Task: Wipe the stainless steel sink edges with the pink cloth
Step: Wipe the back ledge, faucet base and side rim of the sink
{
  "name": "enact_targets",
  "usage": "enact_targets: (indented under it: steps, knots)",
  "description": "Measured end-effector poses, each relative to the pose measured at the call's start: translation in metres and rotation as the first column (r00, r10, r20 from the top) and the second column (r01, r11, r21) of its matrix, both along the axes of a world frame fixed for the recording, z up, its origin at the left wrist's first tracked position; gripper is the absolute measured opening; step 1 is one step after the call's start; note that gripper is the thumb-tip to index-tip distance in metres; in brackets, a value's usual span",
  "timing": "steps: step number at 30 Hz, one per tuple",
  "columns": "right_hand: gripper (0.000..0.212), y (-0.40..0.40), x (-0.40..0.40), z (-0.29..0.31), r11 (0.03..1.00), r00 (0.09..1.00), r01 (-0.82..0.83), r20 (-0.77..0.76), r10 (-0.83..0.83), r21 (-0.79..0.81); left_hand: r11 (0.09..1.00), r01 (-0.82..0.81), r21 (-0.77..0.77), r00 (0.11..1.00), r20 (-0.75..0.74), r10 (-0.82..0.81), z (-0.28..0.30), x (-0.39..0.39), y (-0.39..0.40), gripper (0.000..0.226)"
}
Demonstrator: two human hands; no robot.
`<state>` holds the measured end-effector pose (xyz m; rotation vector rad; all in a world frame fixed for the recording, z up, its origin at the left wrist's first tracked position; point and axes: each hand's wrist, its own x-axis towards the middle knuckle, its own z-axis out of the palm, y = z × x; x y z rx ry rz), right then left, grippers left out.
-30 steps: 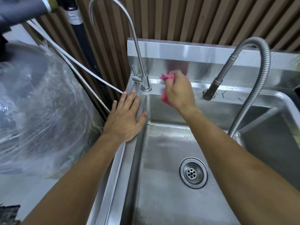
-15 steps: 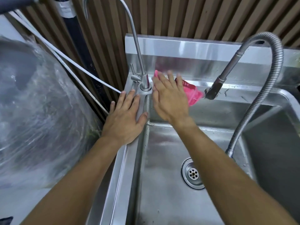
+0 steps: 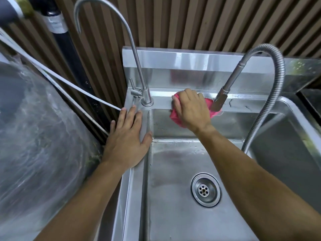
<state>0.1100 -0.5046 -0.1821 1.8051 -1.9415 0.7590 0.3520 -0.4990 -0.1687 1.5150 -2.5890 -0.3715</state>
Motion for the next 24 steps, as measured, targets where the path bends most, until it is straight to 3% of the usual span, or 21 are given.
enact_targets:
  steps: [4,5,7,9,10,13,14,15,17,19,21,22,24]
  knots:
    - [0.032,-0.013,0.02,0.048,0.972,0.993,-0.005,0.114,0.032,-0.235,1.0,-0.005,-0.025,1.0,0.014,0.005,0.001,-0.003,0.001,0.088]
    - [0.035,-0.021,0.019,0.059,0.959,0.992,0.045,0.123,-0.01,-0.281,1.0,-0.002,-0.019,1.0,0.017,0.002,0.001,-0.003,0.0,0.09]
    - [0.049,-0.038,0.008,0.064,0.908,0.953,0.291,0.174,-0.248,-0.302,1.0,0.007,-0.016,1.0,0.022,-0.006,0.002,-0.003,-0.001,0.093]
    - [0.057,-0.049,-0.001,0.05,0.818,0.826,0.53,0.353,-0.439,-0.225,1.0,0.01,-0.016,1.0,0.027,-0.01,0.003,-0.002,0.0,0.094]
    - [0.057,-0.054,0.0,0.044,0.777,0.752,0.597,0.477,-0.456,-0.198,1.0,0.006,-0.015,1.0,0.027,-0.006,0.002,-0.002,0.0,0.094]
    - [0.062,-0.077,0.032,0.043,0.752,0.509,0.642,0.816,-0.276,-0.146,1.0,-0.01,-0.006,0.999,0.03,0.01,0.001,-0.004,0.0,0.092]
    - [0.067,-0.084,0.049,0.043,0.797,0.502,0.591,0.83,-0.243,-0.124,1.0,-0.012,-0.004,0.999,0.03,0.012,0.001,-0.004,0.0,0.092]
    - [0.069,-0.088,0.065,0.039,0.852,0.575,0.514,0.778,-0.253,-0.103,1.0,-0.012,-0.001,1.0,0.027,0.012,0.001,-0.004,-0.001,0.091]
    - [0.066,-0.082,0.078,0.022,0.932,0.831,0.347,0.495,-0.254,-0.105,1.0,-0.008,0.008,1.0,0.019,0.008,0.001,-0.004,-0.002,0.091]
    - [0.059,-0.071,0.05,0.011,0.969,0.964,0.211,0.191,-0.184,-0.128,1.0,-0.004,0.008,1.0,0.014,0.004,0.002,-0.003,-0.001,0.093]
    - [0.057,-0.062,0.016,0.01,0.954,0.958,0.264,0.158,-0.241,-0.145,1.0,0.0,0.008,1.0,0.011,0.0,0.003,-0.003,-0.001,0.094]
    - [0.058,-0.059,0.003,0.013,0.922,0.911,0.361,0.266,-0.316,-0.142,1.0,0.003,0.008,1.0,0.014,-0.003,0.003,-0.003,-0.001,0.094]
    - [0.06,-0.062,-0.012,0.027,0.843,0.697,0.52,0.64,-0.324,-0.139,1.0,0.004,0.003,1.0,0.018,-0.004,0.003,-0.004,-0.001,0.093]
